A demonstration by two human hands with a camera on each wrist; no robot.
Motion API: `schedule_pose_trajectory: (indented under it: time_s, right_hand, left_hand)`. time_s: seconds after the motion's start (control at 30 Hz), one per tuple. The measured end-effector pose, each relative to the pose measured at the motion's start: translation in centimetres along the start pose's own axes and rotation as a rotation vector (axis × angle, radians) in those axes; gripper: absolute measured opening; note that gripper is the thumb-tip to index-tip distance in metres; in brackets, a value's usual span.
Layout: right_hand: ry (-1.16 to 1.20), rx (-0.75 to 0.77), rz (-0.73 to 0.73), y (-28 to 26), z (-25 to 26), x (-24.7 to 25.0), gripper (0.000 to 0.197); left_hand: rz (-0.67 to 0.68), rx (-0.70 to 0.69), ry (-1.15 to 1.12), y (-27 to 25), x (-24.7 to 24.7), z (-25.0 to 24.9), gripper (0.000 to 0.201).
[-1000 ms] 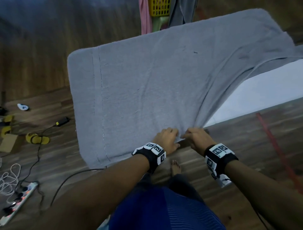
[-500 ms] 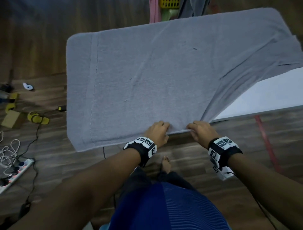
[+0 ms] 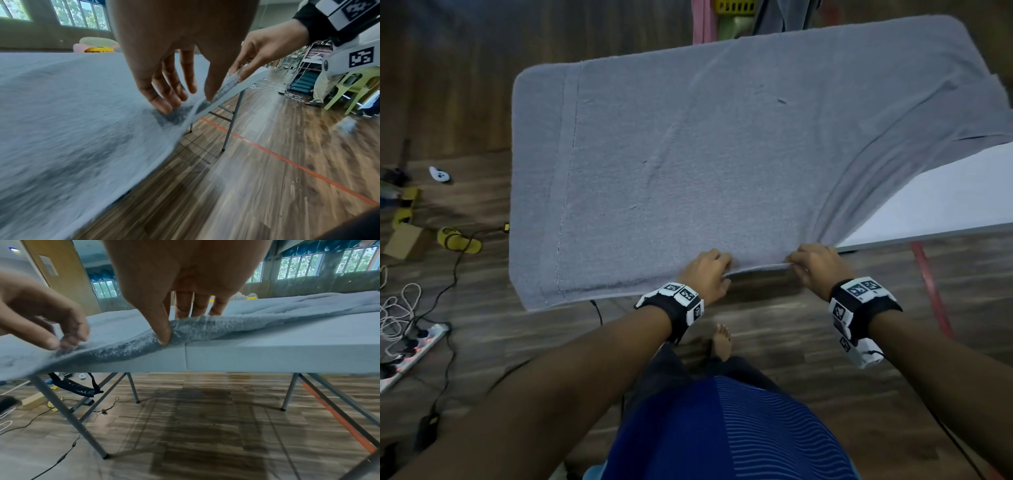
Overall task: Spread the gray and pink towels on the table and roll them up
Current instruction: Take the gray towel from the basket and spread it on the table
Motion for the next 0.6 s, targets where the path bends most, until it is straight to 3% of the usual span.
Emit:
schedule_pose_trajectory:
  time_s: [0.07, 0.17, 0.3, 0.43, 0.5, 0.6]
  right_hand:
    - [0.038, 0.053, -0.038, 0.4, -0.1, 0.2, 0.014]
    - [0.047, 0.081, -0.051, 1.1, -0.6, 0.4, 0.017]
    - [-0.037, -0.037, -0.043, 1.4, -3.3, 1.2, 0.014]
    - [0.034, 0.001, 0.006, 1.5, -2.6, 1.5, 0.016]
    - [0.058, 0.049, 0.023, 1.4, -1.6, 1.2, 0.017]
    - [0.095, 0.012, 0.040, 1.1, -1.9, 0.9, 0.018]
  left_hand:
    - [0.063, 0.000, 0.002, 1.2, -1.0, -0.8, 0.033]
    - [0.114, 0.059, 0.021, 2.1, -1.5, -1.1, 0.017]
    - [0.025, 0.051, -0.024, 1.7, -0.8, -1.1, 0.012]
    - [-0.070, 0.014, -0.027, 2.3, -1.1, -2.6, 0.039]
    - [-0.069, 0.023, 0.052, 3.2, -1.5, -3.6, 0.042]
    - [0.009, 0.024, 0.092, 4.1, -2.3, -4.6, 0.021]
Point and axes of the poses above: each hand's wrist, its own y-axis towards the middle knuckle, its own x-axis out of the back of the hand, z = x × y, the point moved 7 cm from there along y, towards the middle knuckle, and after that the axes turned 11 degrees about -y, right-handed, at the moved point
